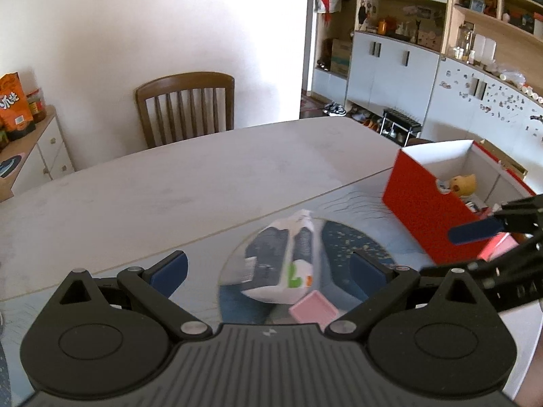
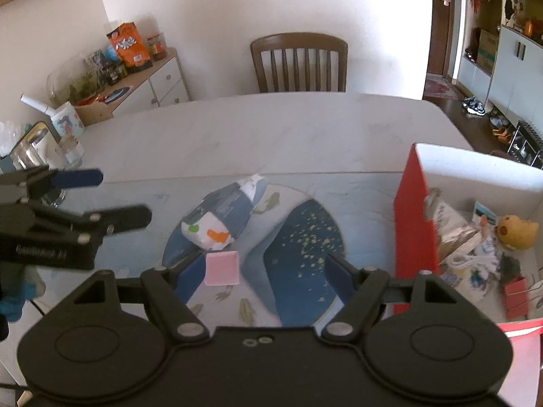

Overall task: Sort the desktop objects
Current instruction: 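Withdraw both tools from the box back toward the table, then grasp the white-and-blue tissue pack with the left tool while the right tool grasps the pink sponge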

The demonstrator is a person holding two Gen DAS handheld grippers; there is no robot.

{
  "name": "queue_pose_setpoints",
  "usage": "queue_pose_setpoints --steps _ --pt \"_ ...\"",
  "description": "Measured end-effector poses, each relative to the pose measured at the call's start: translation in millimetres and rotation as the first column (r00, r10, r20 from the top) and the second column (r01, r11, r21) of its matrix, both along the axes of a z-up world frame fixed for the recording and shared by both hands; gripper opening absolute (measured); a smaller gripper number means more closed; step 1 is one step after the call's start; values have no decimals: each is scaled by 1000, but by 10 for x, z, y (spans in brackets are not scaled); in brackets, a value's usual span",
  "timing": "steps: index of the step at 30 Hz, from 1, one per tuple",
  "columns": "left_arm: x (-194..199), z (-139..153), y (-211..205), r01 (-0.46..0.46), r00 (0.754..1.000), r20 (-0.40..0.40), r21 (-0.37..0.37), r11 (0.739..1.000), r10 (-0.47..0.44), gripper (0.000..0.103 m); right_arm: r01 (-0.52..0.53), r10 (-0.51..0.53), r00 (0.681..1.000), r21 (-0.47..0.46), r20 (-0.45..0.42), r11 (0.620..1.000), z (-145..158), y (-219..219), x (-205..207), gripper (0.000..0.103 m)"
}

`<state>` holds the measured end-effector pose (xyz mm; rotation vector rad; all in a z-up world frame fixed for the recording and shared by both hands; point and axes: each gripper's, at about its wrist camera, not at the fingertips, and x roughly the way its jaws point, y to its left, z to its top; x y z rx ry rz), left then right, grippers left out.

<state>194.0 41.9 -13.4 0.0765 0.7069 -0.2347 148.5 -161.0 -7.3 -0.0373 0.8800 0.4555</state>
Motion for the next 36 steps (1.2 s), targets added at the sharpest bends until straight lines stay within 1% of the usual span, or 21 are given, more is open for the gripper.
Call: queue_pose_setpoints --steps 8,15,21,26,36 --pt "227 -170 79 -5 1000 -28 17 1000 5 102 -50 50 999 -26 -5 998 -147 301 30 77" --pt "428 -335 29 42 997 -72 -3 999 -42 102 -74 73 997 -48 -23 996 -317 490 99 77" --pt "640 -469 -94 75 992 -104 18 997 -72 102 -83 81 996 -65 -35 994 -480 593 146 77" --pt "802 -588 -208 101 987 -130 51 994 -93 102 -90 87 995 -83 -41 992 -628 687 168 77" --pt "939 -789 -320 126 978 -175 82 989 -111 102 -113 105 992 -123 -66 986 -887 888 244 76"
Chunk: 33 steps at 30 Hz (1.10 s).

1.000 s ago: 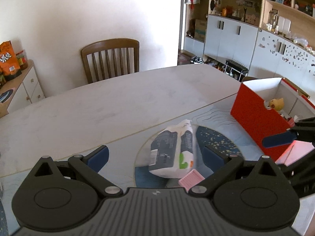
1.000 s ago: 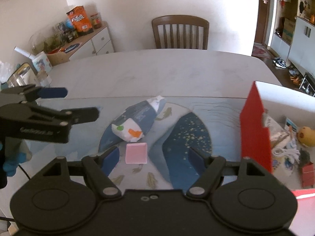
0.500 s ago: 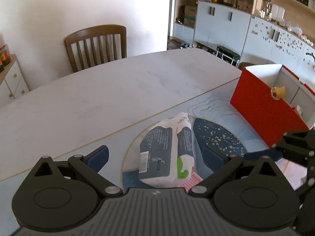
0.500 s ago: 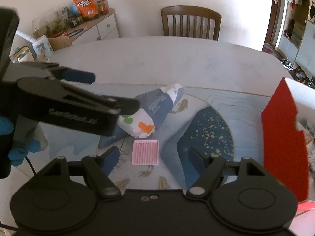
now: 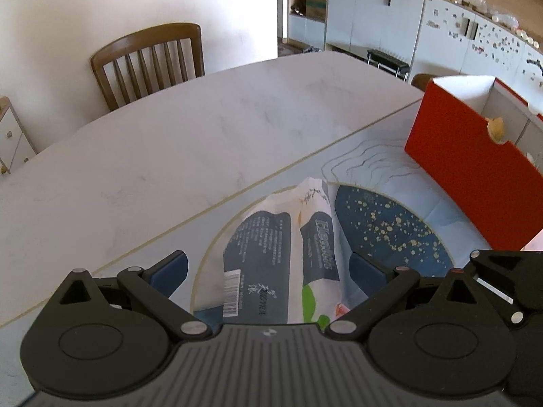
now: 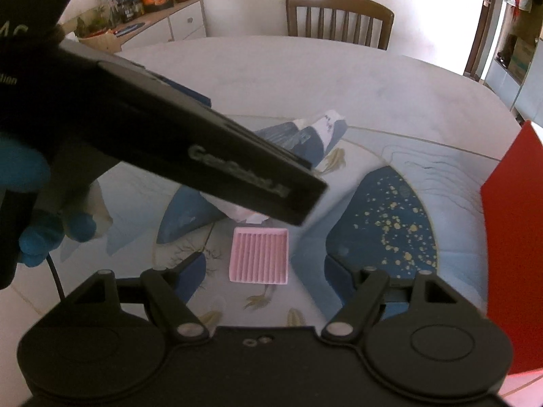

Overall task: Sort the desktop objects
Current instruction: 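Grasp the white-and-blue tissue pack with the left tool while the right tool grasps the pink sponge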

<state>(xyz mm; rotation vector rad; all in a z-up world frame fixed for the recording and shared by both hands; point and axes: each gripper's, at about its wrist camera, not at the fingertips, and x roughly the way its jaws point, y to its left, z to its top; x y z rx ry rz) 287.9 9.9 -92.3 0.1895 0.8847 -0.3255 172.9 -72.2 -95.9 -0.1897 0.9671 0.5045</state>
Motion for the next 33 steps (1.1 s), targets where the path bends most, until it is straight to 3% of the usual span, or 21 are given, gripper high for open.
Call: queue_pose_setpoints --steps 16,21,24,28,33 --pt "140 -190 -37 12 999 -35 22 1000 -12 97 -22 22 1000 -28 -16 999 -181 129 108 74" --pt "148 -199 -39 19 999 -38 21 1000 -18 88 -27 26 1000 -33 -7 999 -198 148 120 74" --pt "155 -194 -25 18 999 -44 11 1000 -17 70 -30 29 1000 -32 -9 999 -206 140 131 74" --pt "159 -200 -10 7 999 -50 10 1000 -6 63 -36 35 999 -36 -8 999 -199 128 121 71" --pt "153 -184 31 -9 998 -54 4 1000 10 54 -16 16 1000 -42 -8 999 -181 94 140 58"
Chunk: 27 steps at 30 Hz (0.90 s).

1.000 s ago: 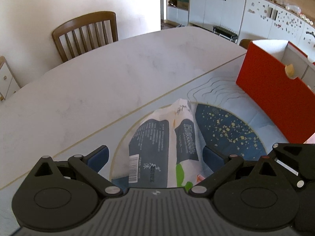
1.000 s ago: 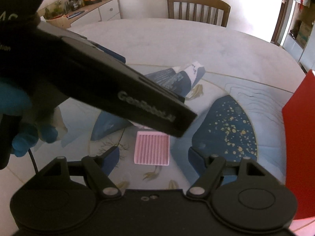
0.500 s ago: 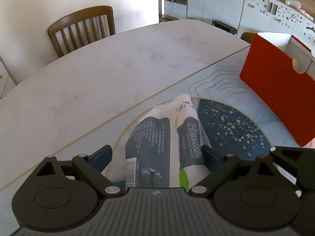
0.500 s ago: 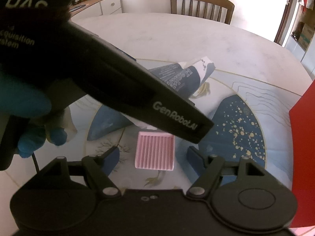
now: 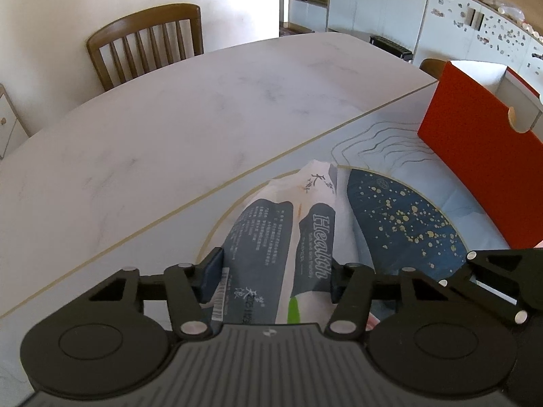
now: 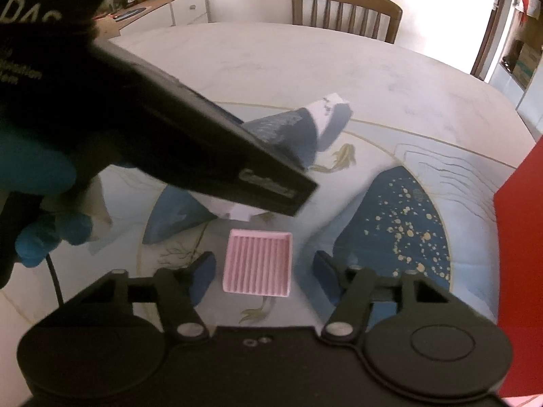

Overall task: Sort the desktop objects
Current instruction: 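Grasp the white-and-blue tissue pack with the left tool while the right tool grasps the pink sponge, then carry the tissue pack and pink sponge over the red box with both tools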

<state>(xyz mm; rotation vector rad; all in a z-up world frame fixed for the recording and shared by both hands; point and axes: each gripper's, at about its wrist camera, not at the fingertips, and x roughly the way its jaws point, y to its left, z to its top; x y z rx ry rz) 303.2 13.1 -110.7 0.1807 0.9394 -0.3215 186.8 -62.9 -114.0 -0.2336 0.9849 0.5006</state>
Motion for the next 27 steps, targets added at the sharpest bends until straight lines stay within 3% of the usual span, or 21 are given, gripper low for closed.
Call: queue_pose_setpoints --steps 5,16,27 --pt "-26 51 27 -15 1000 12 5 1000 15 48 15 -15 1000 -7 -1 1000 44 22 -2 40" --pt "-162 182 61 -39 997 71 25 999 37 39 39 -39 999 -14 0 999 110 -86 -89 39" --pt "-350 307 84 -73 993 98 29 997 70 37 92 -93 996 18 17 996 302 -492 -227 39"
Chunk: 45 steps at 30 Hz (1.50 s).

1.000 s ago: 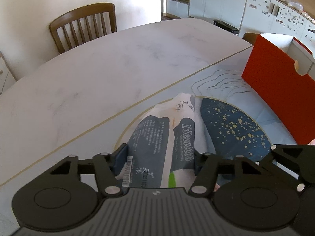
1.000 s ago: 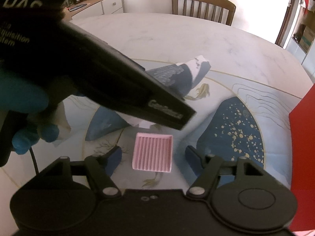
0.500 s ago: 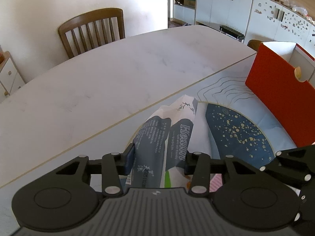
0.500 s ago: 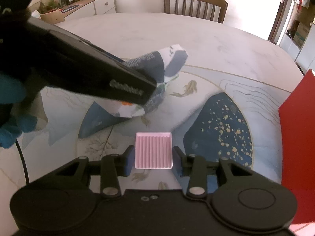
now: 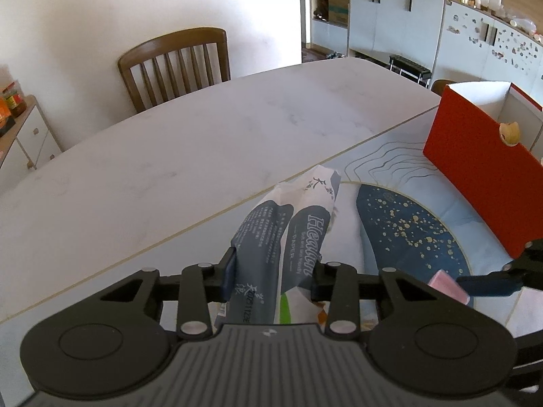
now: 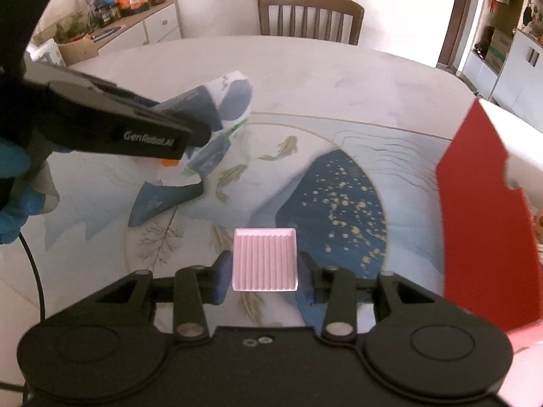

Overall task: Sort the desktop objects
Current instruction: 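Carry the tissue pack and pink sponge over the red box with both tools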

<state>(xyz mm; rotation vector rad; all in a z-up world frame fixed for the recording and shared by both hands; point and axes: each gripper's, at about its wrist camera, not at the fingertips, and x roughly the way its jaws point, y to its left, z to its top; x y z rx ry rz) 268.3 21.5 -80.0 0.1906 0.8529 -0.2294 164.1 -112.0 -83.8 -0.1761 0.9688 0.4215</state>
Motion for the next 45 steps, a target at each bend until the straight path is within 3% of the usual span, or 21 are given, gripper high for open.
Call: queue_pose_setpoints --steps 21,45 --pt "-615 354 -201 -38 999 5 -51 998 38 37 63 -68 997 105 45 993 580 -630 -310 40" --pt "-959 766 -1108 50 999 19 -115 992 -48 37 117 -134 986 161 101 980 946 -1558 -451 40"
